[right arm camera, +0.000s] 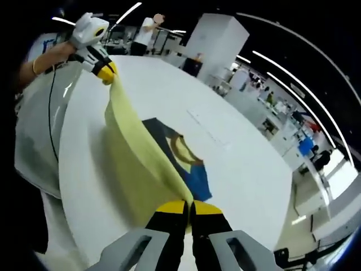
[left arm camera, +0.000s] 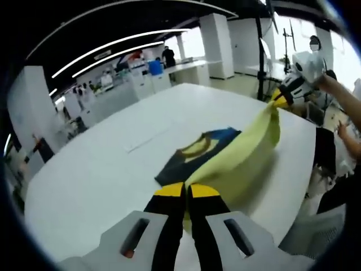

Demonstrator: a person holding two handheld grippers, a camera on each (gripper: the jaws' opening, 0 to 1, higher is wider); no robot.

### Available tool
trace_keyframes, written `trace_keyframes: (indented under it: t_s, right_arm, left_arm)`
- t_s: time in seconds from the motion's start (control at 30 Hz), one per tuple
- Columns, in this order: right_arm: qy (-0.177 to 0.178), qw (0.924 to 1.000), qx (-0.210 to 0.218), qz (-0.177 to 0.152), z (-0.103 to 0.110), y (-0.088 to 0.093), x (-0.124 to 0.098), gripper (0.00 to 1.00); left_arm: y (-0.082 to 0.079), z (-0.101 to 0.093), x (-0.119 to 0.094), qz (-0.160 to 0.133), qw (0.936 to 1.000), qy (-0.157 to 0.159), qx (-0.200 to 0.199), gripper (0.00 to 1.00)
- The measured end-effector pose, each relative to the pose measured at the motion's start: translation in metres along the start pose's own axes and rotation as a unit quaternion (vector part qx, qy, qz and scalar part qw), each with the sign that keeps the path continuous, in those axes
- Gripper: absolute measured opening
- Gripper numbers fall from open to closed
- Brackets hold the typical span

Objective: Fold the garment on the visible template until the final outline fits inside the template.

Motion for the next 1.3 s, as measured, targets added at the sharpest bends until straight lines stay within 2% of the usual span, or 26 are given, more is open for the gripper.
trace_keyframes:
  t_s: [0.33, 0.5, 0.63, 0.9, 0.97, 1.07, 1.3]
  right_arm:
    - [0.033, 0.9990, 0.005, -0.030, -0.027, -0.015, 0.016, 0.00]
    - [0.051, 0.9980, 0.020, -0.033, -0.041, -0.017, 0.028, 0.00]
    - [0.060, 0.9972, 0.032, -0.032, -0.046, -0.017, 0.039, 0.00]
    - [0.073, 0.9958, 0.052, -0.018, -0.054, -0.012, 0.071, 0.00]
    - [0.070, 0.9931, 0.092, -0.021, -0.057, -0.009, 0.081, 0.00]
    - [0.063, 0.9925, 0.104, -0.011, -0.062, -0.001, 0.098, 0.00]
    - [0.054, 0.9899, 0.131, 0.010, -0.064, 0.010, 0.131, 0.00]
  left_arm:
    - [-0.019, 0.021, 0.016, -0.029, 0.9993, -0.024, -0.007, 0.00]
    - [-0.027, 0.028, 0.027, -0.048, 0.9978, -0.034, -0.031, 0.00]
    - [-0.028, 0.034, 0.040, -0.050, 0.9972, -0.042, -0.037, 0.00]
    - [-0.022, 0.050, 0.079, -0.030, 0.9972, -0.051, -0.045, 0.00]
    - [-0.019, 0.054, 0.091, -0.021, 0.9975, -0.048, -0.046, 0.00]
    - [-0.013, 0.058, 0.104, -0.016, 0.9964, -0.041, -0.073, 0.00]
    - [-0.001, 0.065, 0.136, 0.010, 0.9976, -0.033, -0.060, 0.00]
Point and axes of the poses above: the point that each gripper's makers call its tool centre point, and the gripper's own axes: x roughly forward along the fingers, z roughly to its left, y roughly out of its underside, the point moved 8 cm from there along -x, roughly backward along the fingers
